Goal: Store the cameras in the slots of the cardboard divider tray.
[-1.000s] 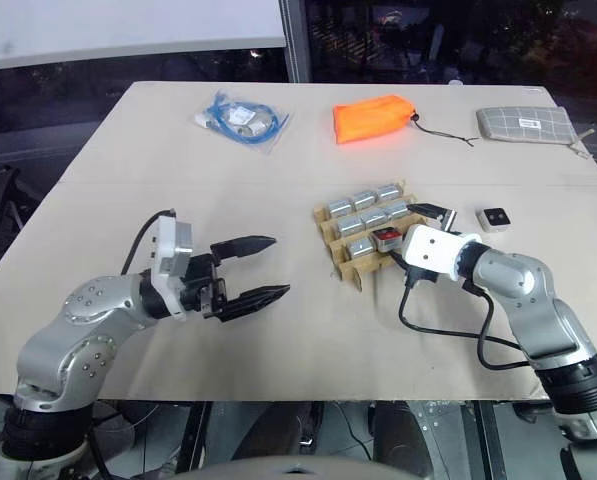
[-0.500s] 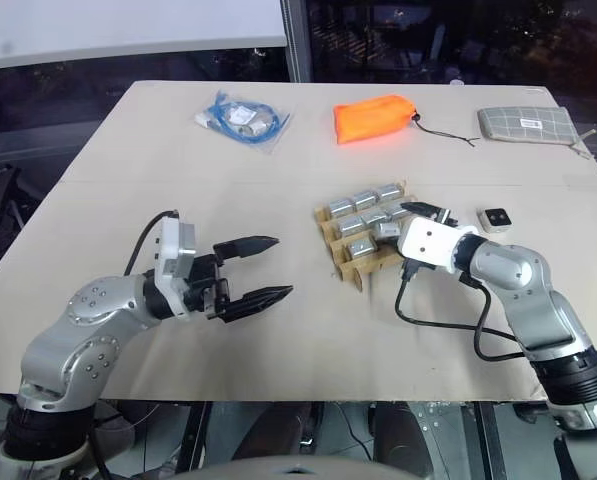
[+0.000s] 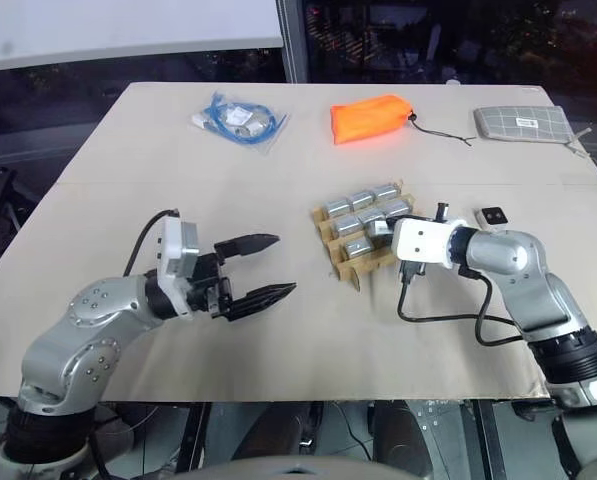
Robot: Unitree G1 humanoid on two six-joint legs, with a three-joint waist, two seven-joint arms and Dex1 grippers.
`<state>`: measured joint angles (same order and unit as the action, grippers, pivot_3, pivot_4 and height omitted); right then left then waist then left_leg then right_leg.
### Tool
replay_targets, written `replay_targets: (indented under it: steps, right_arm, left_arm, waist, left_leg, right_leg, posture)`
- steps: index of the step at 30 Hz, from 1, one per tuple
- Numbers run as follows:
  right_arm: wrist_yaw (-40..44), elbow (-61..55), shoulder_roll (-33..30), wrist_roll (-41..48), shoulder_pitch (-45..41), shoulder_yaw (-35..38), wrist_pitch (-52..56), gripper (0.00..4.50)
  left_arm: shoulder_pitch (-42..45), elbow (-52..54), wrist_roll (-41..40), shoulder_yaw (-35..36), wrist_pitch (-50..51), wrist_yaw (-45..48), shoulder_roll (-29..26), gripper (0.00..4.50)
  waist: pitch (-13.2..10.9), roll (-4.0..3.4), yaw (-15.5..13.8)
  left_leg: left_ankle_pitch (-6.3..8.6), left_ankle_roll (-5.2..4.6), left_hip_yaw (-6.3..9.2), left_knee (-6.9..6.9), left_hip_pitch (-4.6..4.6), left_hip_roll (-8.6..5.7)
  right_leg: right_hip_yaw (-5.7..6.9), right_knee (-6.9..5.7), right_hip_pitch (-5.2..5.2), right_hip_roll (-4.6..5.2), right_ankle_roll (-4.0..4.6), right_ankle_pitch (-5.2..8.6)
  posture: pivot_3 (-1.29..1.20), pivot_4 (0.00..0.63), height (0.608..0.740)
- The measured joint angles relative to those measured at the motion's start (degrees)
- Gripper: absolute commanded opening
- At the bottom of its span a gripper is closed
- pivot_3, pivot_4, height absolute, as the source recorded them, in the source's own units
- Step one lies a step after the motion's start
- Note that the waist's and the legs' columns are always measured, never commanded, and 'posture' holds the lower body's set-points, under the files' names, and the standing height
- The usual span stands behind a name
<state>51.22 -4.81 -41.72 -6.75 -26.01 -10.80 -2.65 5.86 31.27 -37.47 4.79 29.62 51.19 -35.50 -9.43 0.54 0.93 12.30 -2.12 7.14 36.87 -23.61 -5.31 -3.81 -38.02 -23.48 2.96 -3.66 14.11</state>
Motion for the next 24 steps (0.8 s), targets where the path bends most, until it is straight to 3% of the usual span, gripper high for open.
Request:
replay_targets:
  steps: [12,24]
  right_arm:
    - [14.52,4.41,-4.15,4.27,-7.25,-0.85,-0.47,0.97]
    - [16.49,8.94,-3.75,2.6,-9.41,-2.78,-5.18,0.97]
  left_arm:
    - [-1.69,1.03,-0.42,-0.79,-0.06,-2.49,0.25,4.5]
    - [-5.32,1.87,-0.98,0.01,-1.34,-2.52,-0.01,4.5]
  waist:
    - [-0.03,-0.03,-0.26]
    - [-0.03,-0.03,-0.29]
  left_leg:
    - [0.01,-0.01,0.01,-0.09,-0.08,-0.01]
    - [0.0,0.0,0.01,-0.11,-0.08,-0.01]
  right_leg:
    - [0.02,0.08,-0.08,0.04,0.01,0.0]
    - [0.03,0.08,-0.09,0.04,0.01,0.0]
  posture:
    - [0.0,0.15,0.74]
    - [0.0,0.15,0.74]
